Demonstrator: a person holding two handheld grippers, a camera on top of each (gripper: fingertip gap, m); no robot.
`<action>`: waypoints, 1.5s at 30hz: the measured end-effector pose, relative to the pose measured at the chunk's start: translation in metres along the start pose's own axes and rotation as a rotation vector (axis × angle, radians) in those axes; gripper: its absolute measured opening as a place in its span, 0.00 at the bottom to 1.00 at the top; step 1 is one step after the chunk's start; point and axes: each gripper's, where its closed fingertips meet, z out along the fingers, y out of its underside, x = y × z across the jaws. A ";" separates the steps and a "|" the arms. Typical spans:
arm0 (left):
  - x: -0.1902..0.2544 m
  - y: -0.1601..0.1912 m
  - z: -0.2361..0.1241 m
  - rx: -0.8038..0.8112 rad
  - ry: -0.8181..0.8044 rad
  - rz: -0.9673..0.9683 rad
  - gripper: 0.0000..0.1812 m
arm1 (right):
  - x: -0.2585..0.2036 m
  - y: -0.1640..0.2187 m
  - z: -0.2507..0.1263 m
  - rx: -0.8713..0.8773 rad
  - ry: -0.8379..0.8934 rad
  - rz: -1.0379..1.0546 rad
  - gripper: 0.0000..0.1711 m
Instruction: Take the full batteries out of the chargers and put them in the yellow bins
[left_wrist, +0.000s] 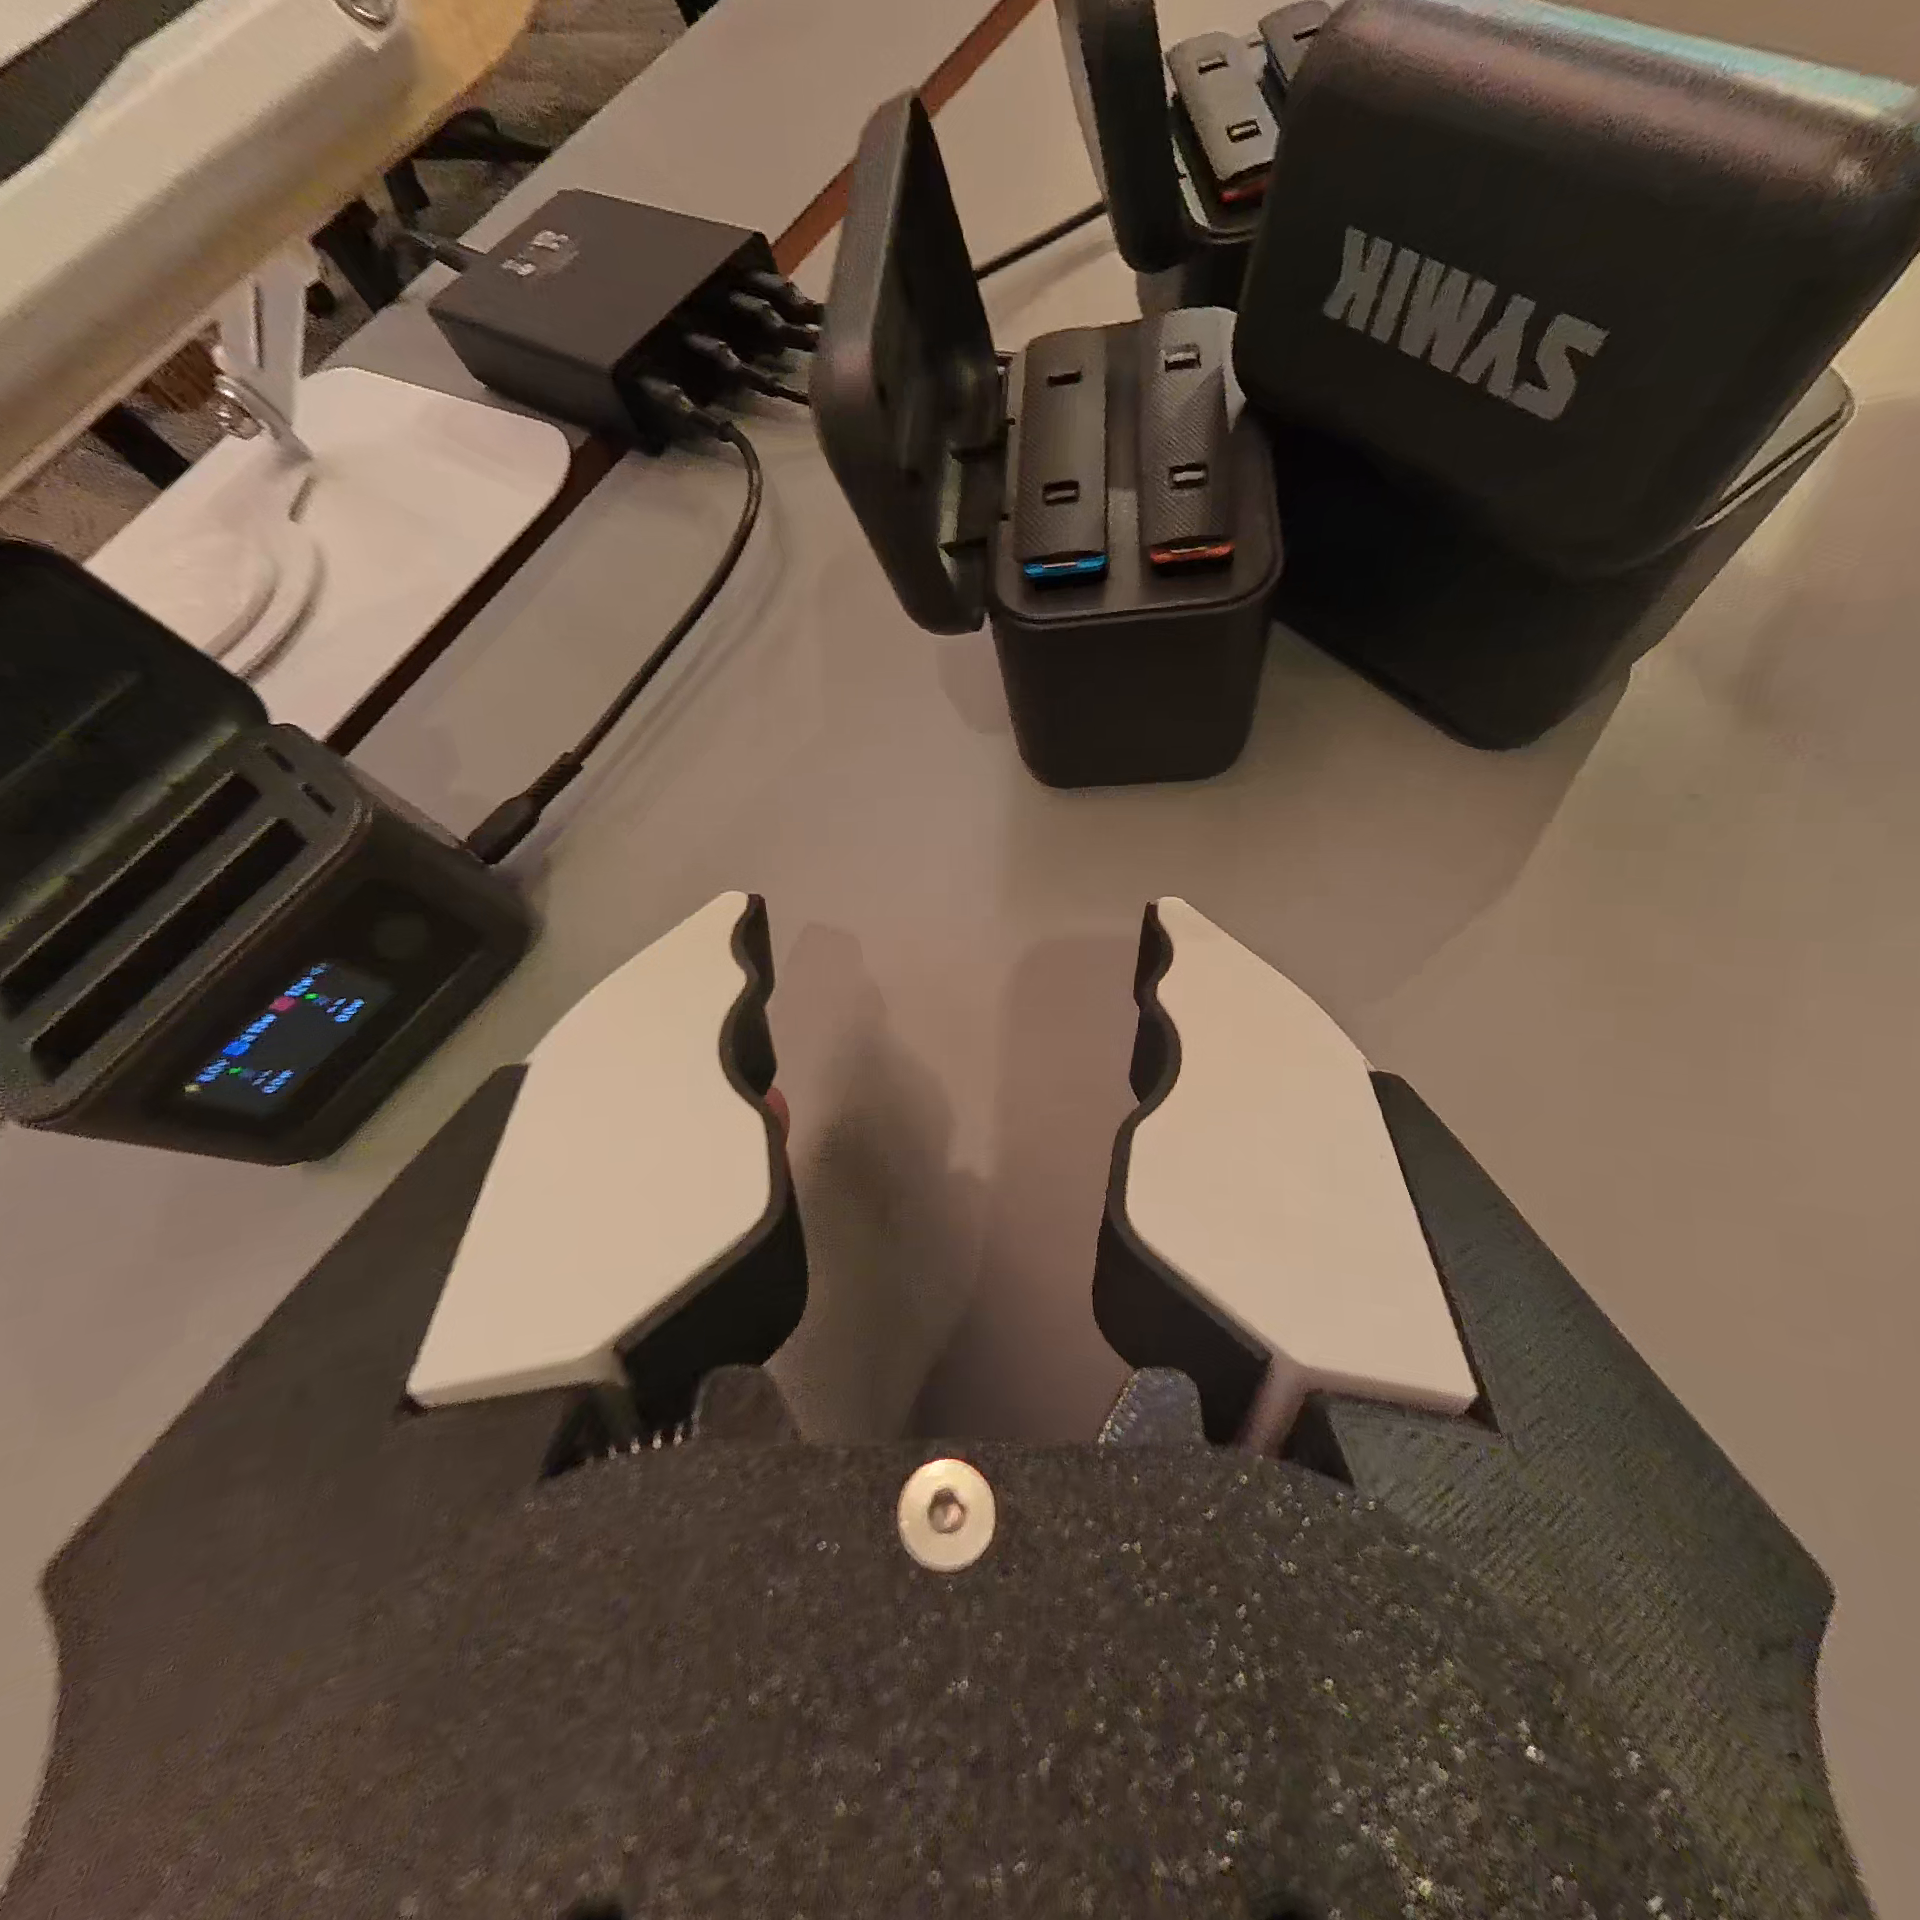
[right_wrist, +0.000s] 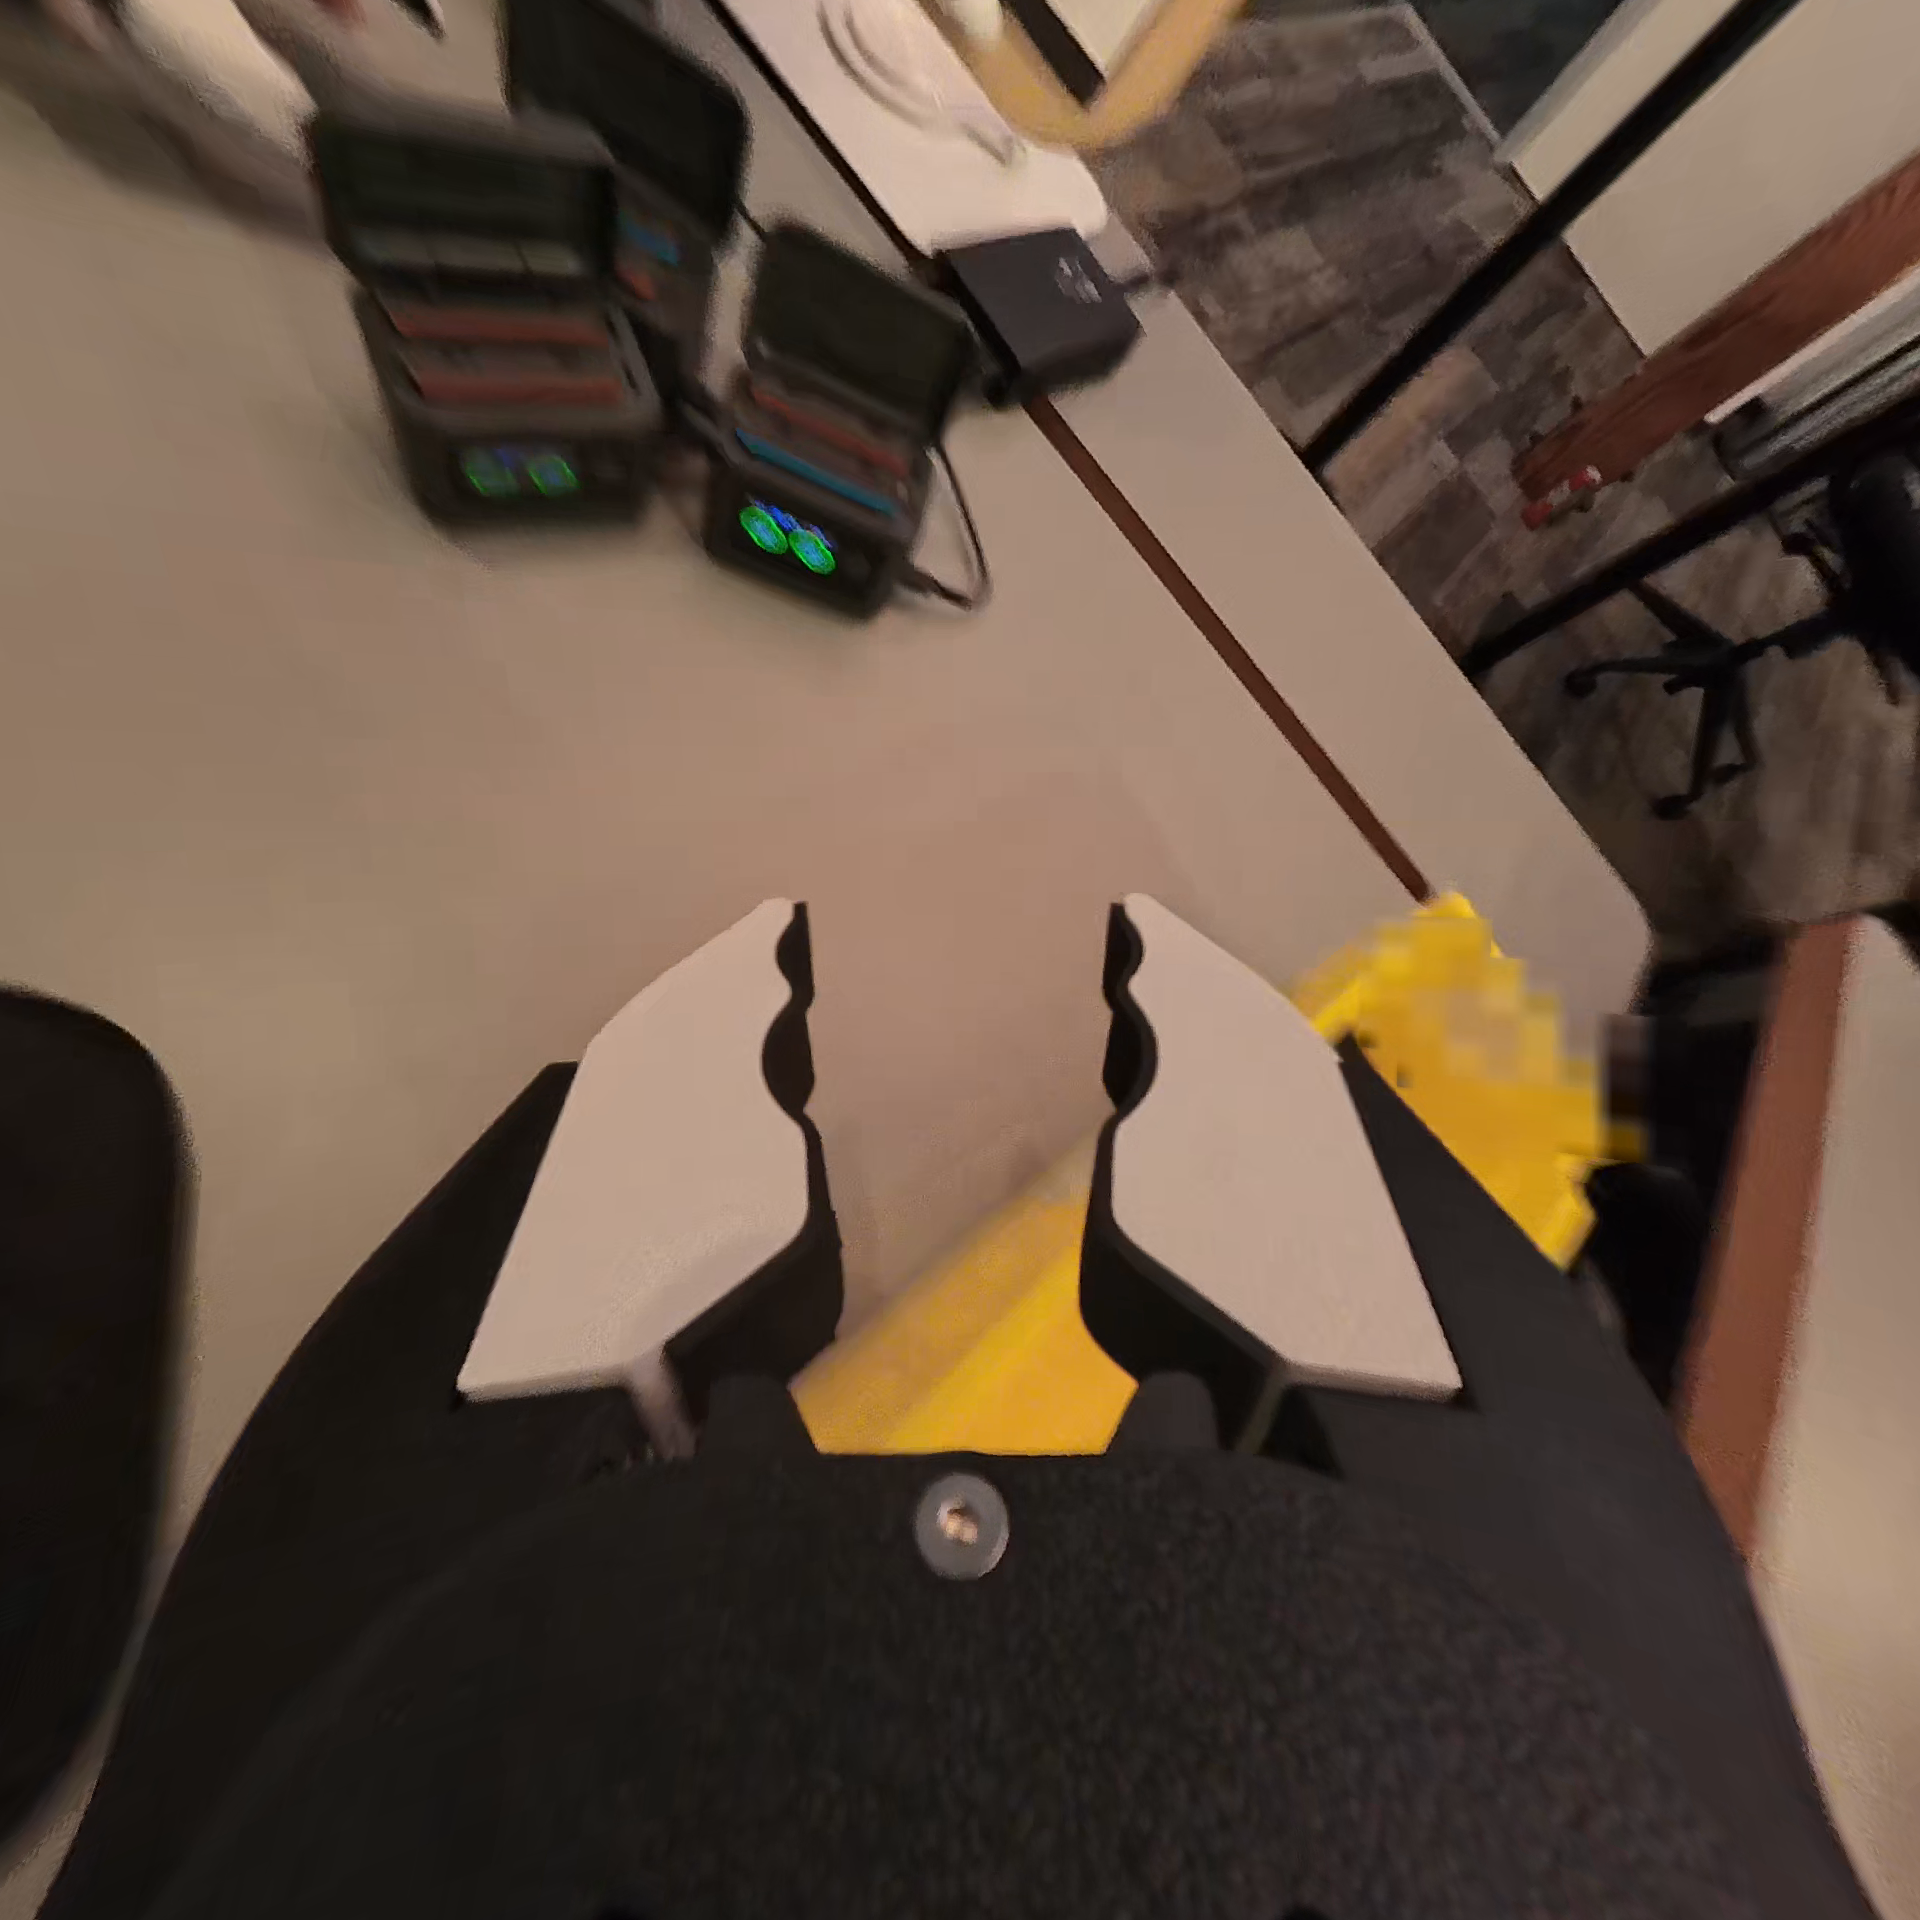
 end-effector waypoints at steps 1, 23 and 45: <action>0.002 0.001 0.001 -0.010 0.002 0.005 0.37 | -0.016 -0.013 0.008 0.032 -0.029 0.039 0.36; 0.003 -0.001 -0.006 0.027 -0.004 -0.004 0.36 | -0.150 -0.084 0.197 0.154 -0.395 0.171 0.58; 0.002 0.000 -0.009 0.036 -0.020 0.011 0.34 | -0.153 -0.118 0.235 -0.353 -0.373 0.338 0.74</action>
